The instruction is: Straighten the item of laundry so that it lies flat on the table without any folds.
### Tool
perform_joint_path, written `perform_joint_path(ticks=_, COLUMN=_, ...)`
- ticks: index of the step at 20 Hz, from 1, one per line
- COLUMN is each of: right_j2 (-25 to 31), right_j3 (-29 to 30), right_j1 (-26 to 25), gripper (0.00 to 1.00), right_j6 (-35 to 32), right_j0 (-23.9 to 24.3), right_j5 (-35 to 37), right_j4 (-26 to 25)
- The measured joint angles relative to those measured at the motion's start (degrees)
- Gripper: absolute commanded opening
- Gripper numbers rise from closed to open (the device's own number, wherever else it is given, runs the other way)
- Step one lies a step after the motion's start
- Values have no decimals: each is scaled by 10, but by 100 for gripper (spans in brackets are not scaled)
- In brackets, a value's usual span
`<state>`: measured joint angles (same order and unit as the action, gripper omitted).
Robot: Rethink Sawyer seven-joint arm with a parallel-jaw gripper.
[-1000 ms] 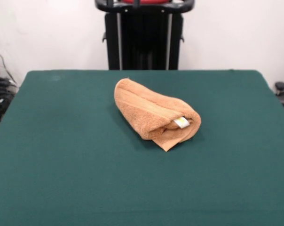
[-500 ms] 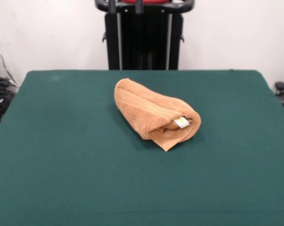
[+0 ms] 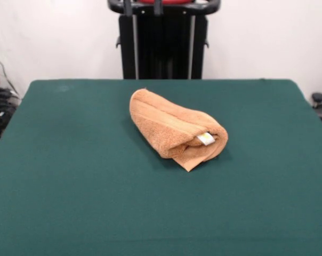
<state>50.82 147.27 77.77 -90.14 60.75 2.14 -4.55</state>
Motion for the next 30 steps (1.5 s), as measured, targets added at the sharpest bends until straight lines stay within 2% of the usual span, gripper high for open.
perform_joint_path(ticks=9, right_j2=41, right_j3=20, right_j1=1, gripper=100, right_j6=0, right_j0=7, right_j5=-19, right_j4=0)
perform_joint_path(ticks=18, right_j2=36, right_j3=37, right_j1=-23, gripper=100, right_j6=-1, right_j0=6, right_j5=-107, right_j4=-2)
perform_joint_path(ticks=23, right_j2=16, right_j3=38, right_j1=-37, gripper=100, right_j6=-1, right_j0=-2, right_j5=-111, right_j4=-18)
perform_joint_path(ticks=30, right_j2=-12, right_j3=39, right_j1=-53, gripper=100, right_j6=-1, right_j0=-25, right_j5=-111, right_j4=-85)
